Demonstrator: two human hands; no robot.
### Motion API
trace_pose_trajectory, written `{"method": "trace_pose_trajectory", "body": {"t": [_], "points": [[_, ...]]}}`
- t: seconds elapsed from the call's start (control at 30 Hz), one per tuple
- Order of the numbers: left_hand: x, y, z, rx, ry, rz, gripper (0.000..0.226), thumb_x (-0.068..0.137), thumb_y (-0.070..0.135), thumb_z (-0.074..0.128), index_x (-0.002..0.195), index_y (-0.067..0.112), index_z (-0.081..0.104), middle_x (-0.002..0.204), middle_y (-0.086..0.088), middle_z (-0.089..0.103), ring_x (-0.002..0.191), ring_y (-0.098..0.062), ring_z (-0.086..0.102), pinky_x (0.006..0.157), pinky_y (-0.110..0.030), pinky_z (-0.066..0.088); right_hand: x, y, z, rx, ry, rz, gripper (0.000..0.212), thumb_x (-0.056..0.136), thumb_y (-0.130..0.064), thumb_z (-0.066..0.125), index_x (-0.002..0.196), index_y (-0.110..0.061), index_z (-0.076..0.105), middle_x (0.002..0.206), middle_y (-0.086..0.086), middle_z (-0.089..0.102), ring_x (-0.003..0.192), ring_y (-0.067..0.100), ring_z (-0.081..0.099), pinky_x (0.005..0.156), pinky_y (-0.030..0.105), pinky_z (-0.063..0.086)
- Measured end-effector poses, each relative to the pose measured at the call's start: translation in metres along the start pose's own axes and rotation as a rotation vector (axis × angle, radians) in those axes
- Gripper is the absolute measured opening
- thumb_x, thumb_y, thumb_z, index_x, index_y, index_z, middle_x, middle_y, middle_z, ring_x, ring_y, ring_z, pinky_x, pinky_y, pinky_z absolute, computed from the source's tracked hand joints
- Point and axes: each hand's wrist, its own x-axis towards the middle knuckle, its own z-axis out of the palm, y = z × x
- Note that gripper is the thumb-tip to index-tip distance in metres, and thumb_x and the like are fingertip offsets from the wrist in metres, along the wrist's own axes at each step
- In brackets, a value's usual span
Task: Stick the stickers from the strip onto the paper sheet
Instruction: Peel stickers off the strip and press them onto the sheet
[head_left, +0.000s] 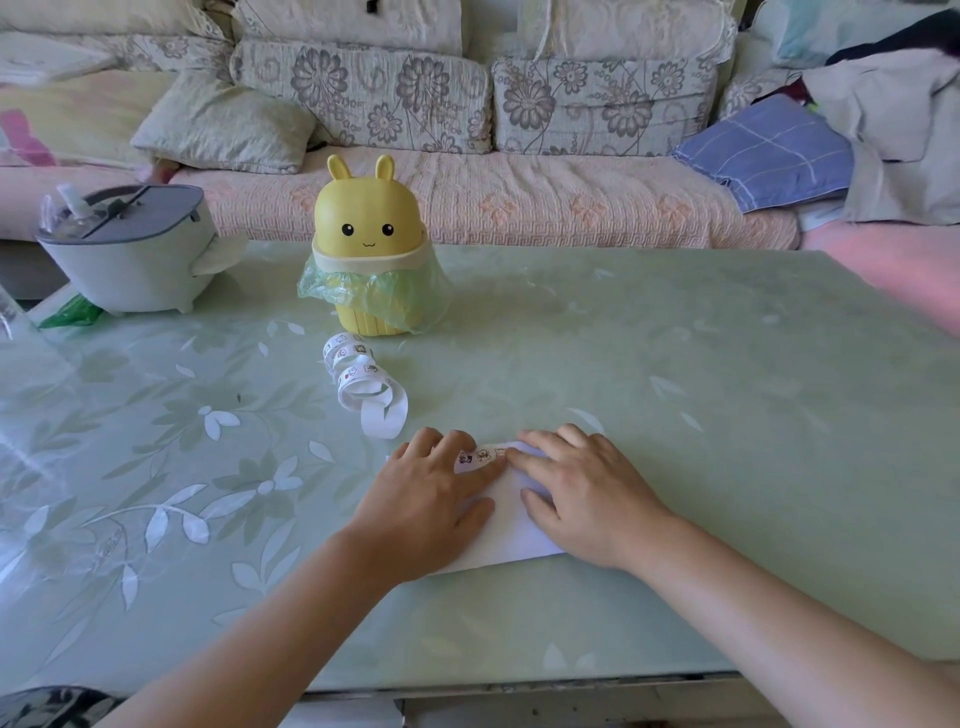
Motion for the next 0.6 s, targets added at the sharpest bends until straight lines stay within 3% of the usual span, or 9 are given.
{"method": "trace_pose_trajectory", "body": {"t": [0.07, 0.13, 0.2, 0.27, 0.47, 0.6], "points": [[-0.007, 0.003, -0.001, -0.014, -0.060, -0.013, 0.056, 0.093, 0.058, 0.029, 0.144, 0.039, 0.043, 0.135, 0.005, 0.047, 0.118, -0.023, 0.045, 0.098, -0.039, 0.043, 0.000, -0.002, -0.001, 0.003, -0.021, 0.023, 0.064, 0.088, -0.051, 0.025, 0.138, -0.025, 0.055, 0.147, 0.000, 0.049, 0.125, 0.025, 0.047, 0.099, 0.043, 0.043], [-0.012, 0.009, 0.001, -0.047, -0.123, -0.046, 0.069, 0.093, 0.065, 0.013, 0.154, 0.034, 0.024, 0.155, 0.007, 0.026, 0.141, -0.019, 0.024, 0.116, -0.034, 0.021, 0.000, -0.006, 0.000, 0.018, -0.044, 0.029, 0.080, 0.085, -0.058, 0.014, 0.151, -0.022, 0.040, 0.161, 0.004, 0.030, 0.144, 0.024, 0.029, 0.115, 0.040, 0.027], [-0.015, 0.013, 0.002, -0.086, -0.170, -0.088, 0.081, 0.089, 0.071, -0.001, 0.157, 0.027, 0.004, 0.162, 0.011, -0.001, 0.150, -0.014, -0.004, 0.122, -0.032, -0.001, 0.001, -0.011, 0.003, 0.047, -0.070, -0.017, 0.087, 0.083, -0.061, 0.007, 0.160, -0.020, 0.018, 0.168, 0.000, 0.005, 0.154, 0.018, 0.002, 0.123, 0.034, 0.005], [-0.016, 0.013, 0.003, -0.102, -0.186, -0.101, 0.085, 0.083, 0.069, -0.008, 0.156, 0.025, -0.008, 0.160, 0.011, -0.015, 0.148, -0.008, -0.019, 0.120, -0.032, -0.012, 0.004, -0.015, 0.009, 0.087, -0.112, -0.058, 0.088, 0.083, -0.059, 0.000, 0.161, -0.020, 0.004, 0.167, -0.004, -0.009, 0.153, 0.011, -0.014, 0.123, 0.030, -0.009], [-0.020, 0.006, 0.003, -0.071, -0.193, -0.098, 0.081, 0.085, 0.065, -0.013, 0.155, 0.026, -0.011, 0.161, 0.009, -0.019, 0.145, -0.004, -0.024, 0.120, -0.029, -0.012, 0.008, -0.014, 0.019, 0.072, -0.141, -0.070, 0.094, 0.083, -0.073, -0.015, 0.161, -0.021, -0.002, 0.166, -0.007, -0.014, 0.151, 0.005, -0.017, 0.124, 0.032, -0.007], [-0.028, 0.001, 0.002, -0.042, -0.202, -0.172, 0.086, 0.080, 0.063, -0.013, 0.156, 0.022, -0.011, 0.160, 0.006, -0.023, 0.144, -0.005, -0.026, 0.119, -0.027, -0.015, 0.006, -0.017, 0.019, 0.075, -0.129, -0.028, 0.102, 0.077, -0.078, -0.014, 0.160, -0.021, -0.005, 0.166, -0.006, -0.016, 0.151, 0.006, -0.018, 0.123, 0.030, -0.009]]}}
